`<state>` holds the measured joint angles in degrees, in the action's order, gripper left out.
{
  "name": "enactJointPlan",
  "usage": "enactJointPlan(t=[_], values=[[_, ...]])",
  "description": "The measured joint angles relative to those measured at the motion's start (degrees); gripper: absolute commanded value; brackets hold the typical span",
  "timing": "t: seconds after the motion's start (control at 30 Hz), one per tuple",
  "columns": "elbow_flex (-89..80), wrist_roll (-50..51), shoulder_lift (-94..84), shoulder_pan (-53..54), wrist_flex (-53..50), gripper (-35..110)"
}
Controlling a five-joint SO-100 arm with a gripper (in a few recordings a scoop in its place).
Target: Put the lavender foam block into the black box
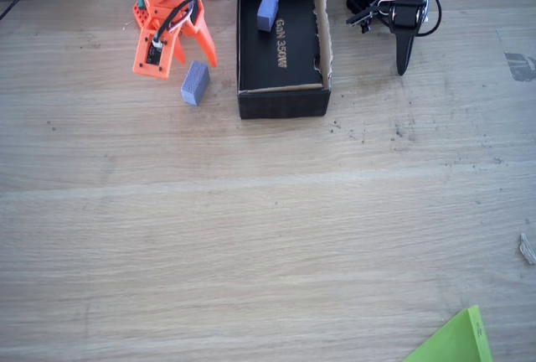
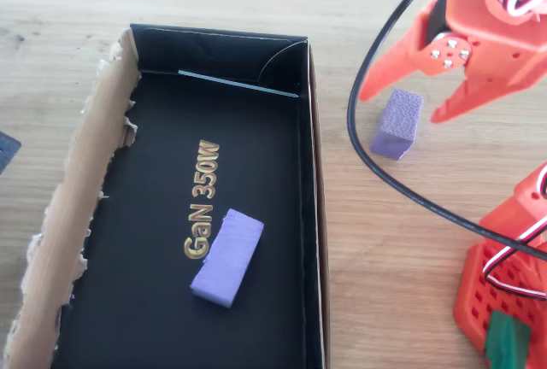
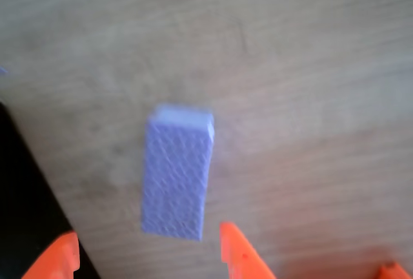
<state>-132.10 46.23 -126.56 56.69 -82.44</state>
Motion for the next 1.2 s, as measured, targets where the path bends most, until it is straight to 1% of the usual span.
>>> enactJointPlan(t=[0.23, 0.4, 0.53, 0.83, 1.2], values=[[-1.1, 0.0, -1.2, -0.5, 0.3, 31], [-2.1, 0.4, -1.1, -0.4, 2.7, 29], [-2.1, 0.4, -0.4, -0.4, 2.7, 28], [-2.1, 0.0, 1.5, -0.1, 5.7, 28], [-3.0, 0.0, 3.4, -0.1, 6.9, 25]])
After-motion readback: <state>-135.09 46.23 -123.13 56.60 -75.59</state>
